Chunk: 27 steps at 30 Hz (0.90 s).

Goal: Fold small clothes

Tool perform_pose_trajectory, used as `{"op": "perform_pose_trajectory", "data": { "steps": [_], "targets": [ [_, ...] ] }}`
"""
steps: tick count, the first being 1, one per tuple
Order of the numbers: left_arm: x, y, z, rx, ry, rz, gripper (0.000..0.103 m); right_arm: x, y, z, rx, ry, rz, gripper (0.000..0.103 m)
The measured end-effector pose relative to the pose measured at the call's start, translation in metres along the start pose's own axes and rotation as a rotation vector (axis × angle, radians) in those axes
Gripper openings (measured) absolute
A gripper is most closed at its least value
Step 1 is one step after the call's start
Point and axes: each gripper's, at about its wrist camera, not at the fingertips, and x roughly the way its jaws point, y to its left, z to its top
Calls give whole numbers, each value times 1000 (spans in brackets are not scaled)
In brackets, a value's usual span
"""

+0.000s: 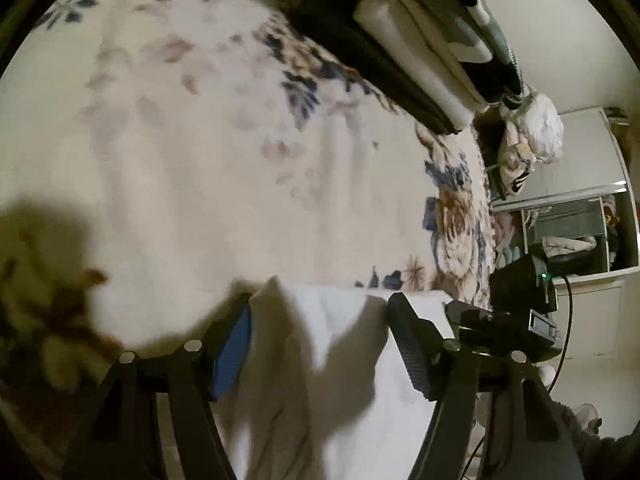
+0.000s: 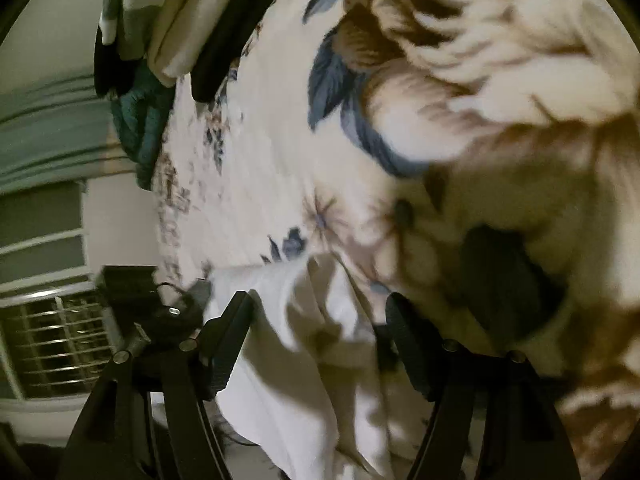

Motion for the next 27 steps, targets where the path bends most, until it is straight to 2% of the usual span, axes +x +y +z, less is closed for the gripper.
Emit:
{"op": "perform_pose_trajectory", "data": {
  "steps": [1,2,3,6,10,13,16,18,20,22,23,25,26,27],
  "targets": [
    [1,-3,0,11,-6,-10,24,2,1,2,-4,7,19,71],
    [2,-8,-1,28,-3,13,20,2,0,3,-16,9,31,62],
    [2,-13,0,42,-15,35,17,5,4,4,-29,12,35,41],
    [-3,-17,3,41,-35,56,12,13,21,4,-68,4,-10,23],
    [-10,-22,20,31,-51,42,8,5,42,9,-76,-43,-77,18],
    [-20,-29,50,36,-104,44,2,-1,60,24,-111,-68,-126,17],
    [-26,-37,90,44,-149,-3,2,0,68,44,-107,-79,-153,15],
    [-26,-43,111,71,-155,7,2,1,72,54,-112,-85,-174,13],
    [-27,-47,118,98,-157,37,3,1,76,64,-103,-111,-184,8],
    [-25,-50,116,127,-134,60,6,-3,78,70,-103,-127,-176,7],
    [-25,-49,112,132,-121,76,10,-3,79,71,-112,-110,-175,8],
    [-23,-44,96,118,-76,92,33,-2,76,68,-110,-70,-198,13],
    [-24,-41,87,108,-63,92,40,-4,72,64,-90,-51,-218,17],
    [-26,-39,75,100,-55,104,48,-7,70,59,-79,-41,-220,28]
  ]
}}
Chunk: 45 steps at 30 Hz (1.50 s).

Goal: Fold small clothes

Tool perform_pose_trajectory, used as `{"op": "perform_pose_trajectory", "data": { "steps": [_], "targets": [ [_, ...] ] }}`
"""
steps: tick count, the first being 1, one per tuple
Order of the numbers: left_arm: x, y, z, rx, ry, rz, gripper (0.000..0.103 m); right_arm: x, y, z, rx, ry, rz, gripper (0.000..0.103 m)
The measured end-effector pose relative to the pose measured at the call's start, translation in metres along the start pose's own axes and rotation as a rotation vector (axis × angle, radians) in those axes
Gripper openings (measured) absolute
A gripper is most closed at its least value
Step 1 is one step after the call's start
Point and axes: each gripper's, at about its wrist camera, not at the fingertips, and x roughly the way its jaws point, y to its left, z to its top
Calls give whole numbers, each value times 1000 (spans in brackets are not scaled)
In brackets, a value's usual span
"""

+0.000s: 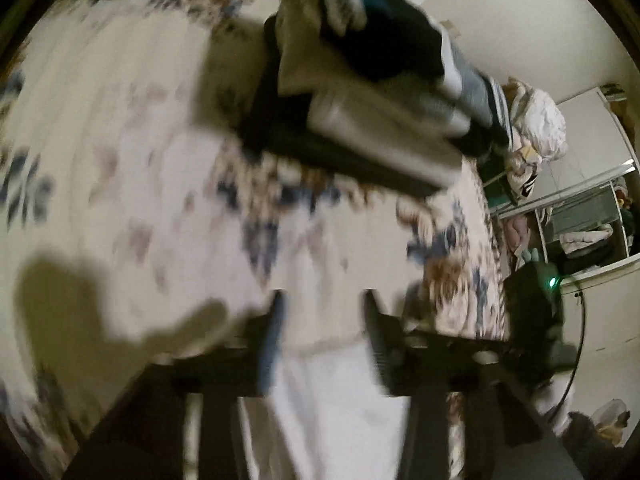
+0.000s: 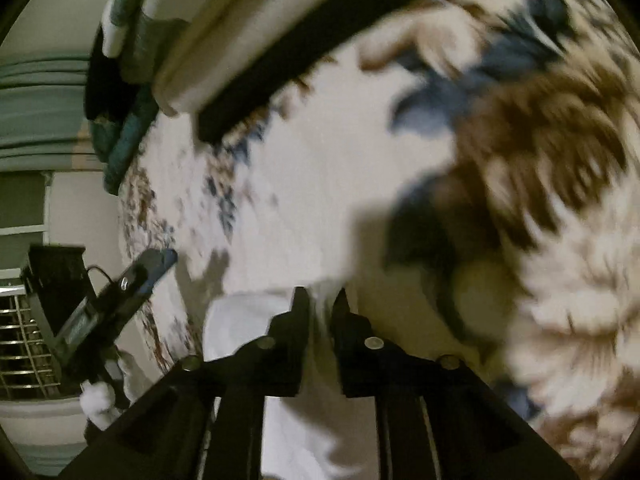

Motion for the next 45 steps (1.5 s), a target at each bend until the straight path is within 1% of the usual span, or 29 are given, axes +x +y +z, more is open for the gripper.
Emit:
{"op": "perform_pose_trajectory", "data": {
  "steps": [1,2,3,7,10,11,12,13,14,15,17,20,21,22,23,24,26,27,28,29,30,32,34,36,38,40,41,43,45],
  "targets": [
    [-5,1,-16,-5,5,16,48,-4,-2,-6,6,9,4,37],
    [-11,2,-33,-13,11,35,48,-10,-4,-15,11,13,9,50],
    [-16,2,-48,-25,17,52,48,-18,-7,-27,18,8,21,54],
    [-32,8,-102,-126,54,70,48,-22,-26,-78,66,50,42,57],
    [-24,12,-137,-195,112,73,48,-8,-48,-105,137,87,49,57],
    [-22,12,-141,-206,111,74,46,-4,-54,-111,163,91,63,54],
    [-21,11,-147,-224,95,66,41,-2,-57,-116,178,86,81,34],
    [-22,9,-149,-227,73,57,15,-1,-59,-122,201,67,106,24],
    [-24,7,-149,-222,66,70,10,0,-59,-125,213,67,134,12],
    [-27,4,-147,-211,51,97,9,1,-57,-128,224,64,160,11],
    [-35,2,-143,-204,14,108,7,-1,-51,-135,225,51,195,10],
    [-41,1,-138,-175,1,128,7,-4,-42,-142,177,44,150,9],
    [-37,3,-138,-165,22,126,8,-2,-41,-144,159,48,107,10],
    [-31,3,-140,-154,49,133,12,2,-41,-146,124,54,18,10],
    [-24,5,-142,-149,76,151,12,2,-42,-146,98,60,-56,13],
    [-22,8,-146,-164,103,156,13,3,-43,-148,83,69,-110,19],
    [-32,6,-150,-177,88,149,19,-2,-43,-153,77,76,-123,25],
    [-40,2,-151,-178,66,168,26,-8,-41,-156,66,64,-127,30],
    [-50,-3,-151,-175,36,182,32,-17,-37,-158,49,41,-137,31],
    [-59,-8,-150,-171,-2,187,36,-26,-32,-160,25,12,-137,31],
    [-64,-10,-148,-168,-25,187,51,-35,-25,-160,7,-14,-114,31],
    [-68,-16,-139,-161,-100,180,62,-45,-16,-156,8,-54,-44,31],
    [-60,-17,-120,-166,-146,146,62,-43,-9,-140,27,-86,46,31],
    [-42,-18,-99,-151,-158,120,62,-39,-4,-123,39,-124,101,31],
    [-16,-13,-79,-138,-123,119,62,-23,-1,-95,79,-119,198,31],
    [14,0,-63,-132,-66,166,61,-9,-4,-75,117,-118,234,31],
    [26,9,-58,-133,-33,208,61,-2,-6,-64,123,-117,205,31],
    [31,22,-56,-157,-17,188,61,8,-13,-52,138,-111,98,31],
    [16,27,-61,-175,-46,172,60,8,-21,-49,154,-99,69,31]
  ]
}}
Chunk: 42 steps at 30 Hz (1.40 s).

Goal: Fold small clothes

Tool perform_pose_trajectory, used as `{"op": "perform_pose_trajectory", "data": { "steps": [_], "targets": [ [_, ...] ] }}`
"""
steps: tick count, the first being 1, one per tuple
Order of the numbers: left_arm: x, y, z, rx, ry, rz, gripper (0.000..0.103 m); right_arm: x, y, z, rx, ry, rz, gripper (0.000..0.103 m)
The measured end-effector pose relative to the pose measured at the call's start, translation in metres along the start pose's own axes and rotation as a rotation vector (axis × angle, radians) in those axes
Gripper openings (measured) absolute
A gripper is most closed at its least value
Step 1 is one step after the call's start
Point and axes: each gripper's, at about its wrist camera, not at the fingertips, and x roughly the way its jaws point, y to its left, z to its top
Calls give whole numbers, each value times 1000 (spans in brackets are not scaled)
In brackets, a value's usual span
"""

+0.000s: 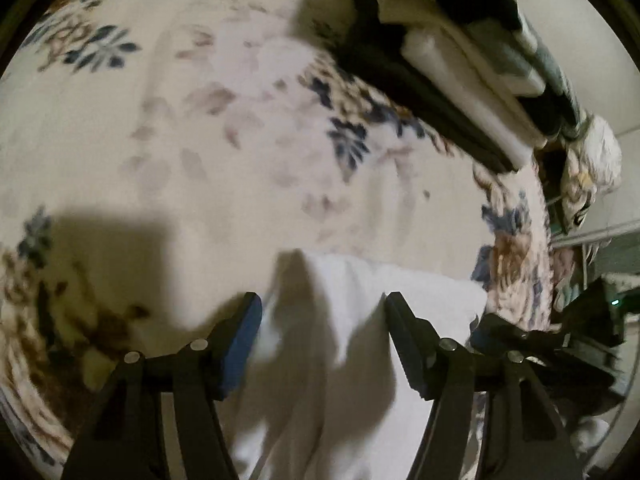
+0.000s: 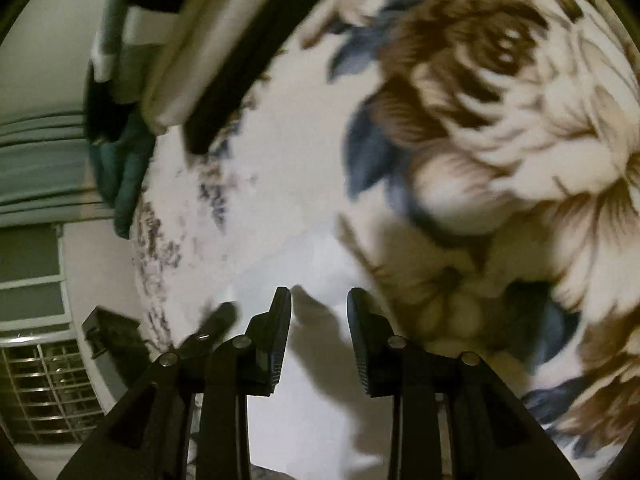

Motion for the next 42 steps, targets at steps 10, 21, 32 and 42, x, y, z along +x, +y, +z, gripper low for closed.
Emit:
{"op": "perform_pose_trajectory", "data": {
  "steps": [10,21,32,42],
  "targets": [
    [-116,36,-115,-52,-12,5,62,-61,-33,-96,-65,164,-45,66],
    [-74,85,-256,-102,246,54,62,-36,-144,-242,34,389,-132,66],
    [-63,61,-279,-61,168,-32,4,4,-132,-258,-14,382,-53,11],
    [-119,47,-262,-205,105,-153,4,-44,-90,-256,15,340,123,3]
  ]
}}
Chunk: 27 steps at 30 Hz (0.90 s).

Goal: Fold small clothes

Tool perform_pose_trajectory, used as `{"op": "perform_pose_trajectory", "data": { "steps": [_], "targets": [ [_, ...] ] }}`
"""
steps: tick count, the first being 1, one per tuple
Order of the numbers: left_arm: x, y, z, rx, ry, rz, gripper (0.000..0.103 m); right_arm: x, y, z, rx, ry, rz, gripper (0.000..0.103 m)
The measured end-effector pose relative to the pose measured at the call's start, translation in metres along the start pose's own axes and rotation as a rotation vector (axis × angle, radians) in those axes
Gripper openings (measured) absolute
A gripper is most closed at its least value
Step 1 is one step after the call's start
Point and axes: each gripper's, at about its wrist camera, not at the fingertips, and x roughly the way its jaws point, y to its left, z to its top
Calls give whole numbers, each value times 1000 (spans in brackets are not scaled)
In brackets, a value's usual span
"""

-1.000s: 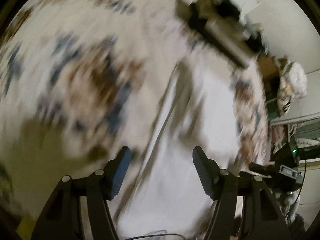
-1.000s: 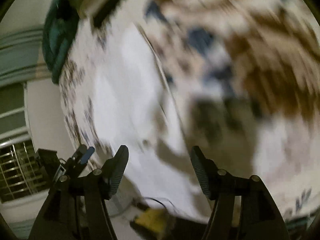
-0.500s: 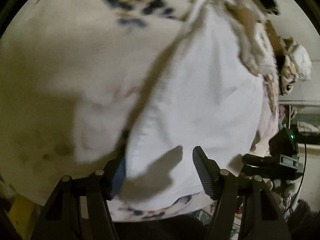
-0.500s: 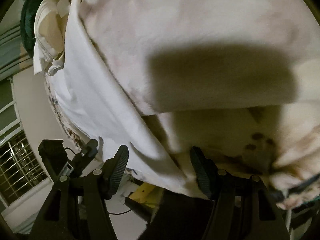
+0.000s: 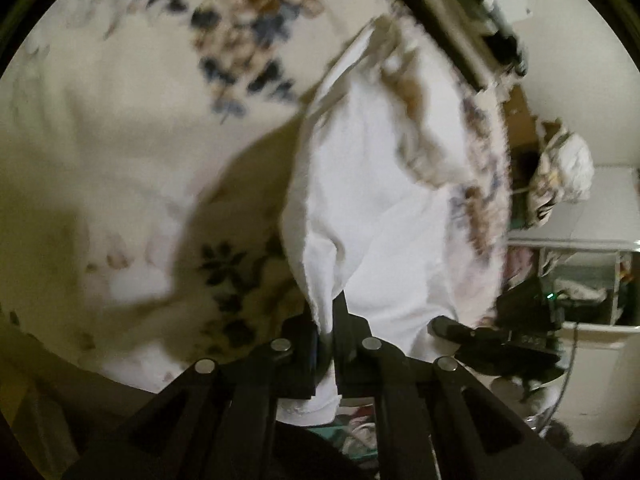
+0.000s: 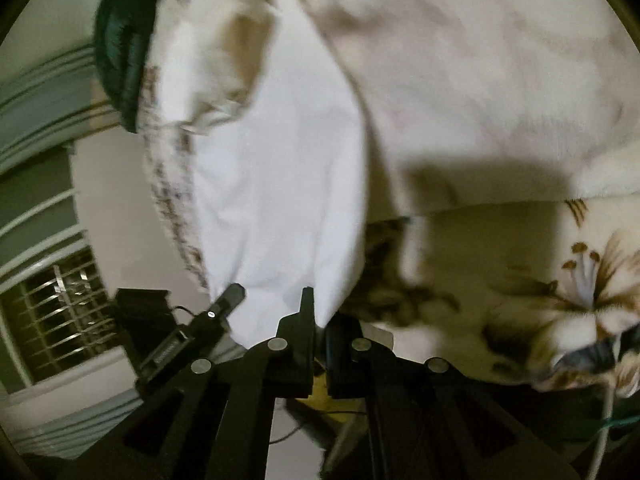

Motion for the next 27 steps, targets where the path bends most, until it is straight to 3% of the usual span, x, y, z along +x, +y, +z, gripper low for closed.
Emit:
{"op": "perform_pose_trajectory", "data": {
  "steps": [7,11,15,17,19,22,24,27],
  "targets": [
    [-32,-44,54,14,-125,-90,4,-55,50,27,-37,-80,130,3],
    [-28,-70,100,17,-179,-140,4,-93,77,66,-46,-144,170,3],
    [-13,-80,159,-11,-181,-204,6,-99,99,123,0,-190,219,4],
    [4,-80,186,-32,-158,-219,11,-94,100,151,44,-195,242,7],
    [21,-77,211,-76,-127,-238,24,-88,98,182,124,-216,266,8],
    [27,-76,236,-113,-127,-268,40,-79,91,211,199,-235,327,24],
    [25,-75,247,-136,-142,-296,47,-78,88,223,231,-259,362,41],
    [18,-67,259,-165,-163,-319,54,-75,87,229,242,-292,382,51]
  ]
}}
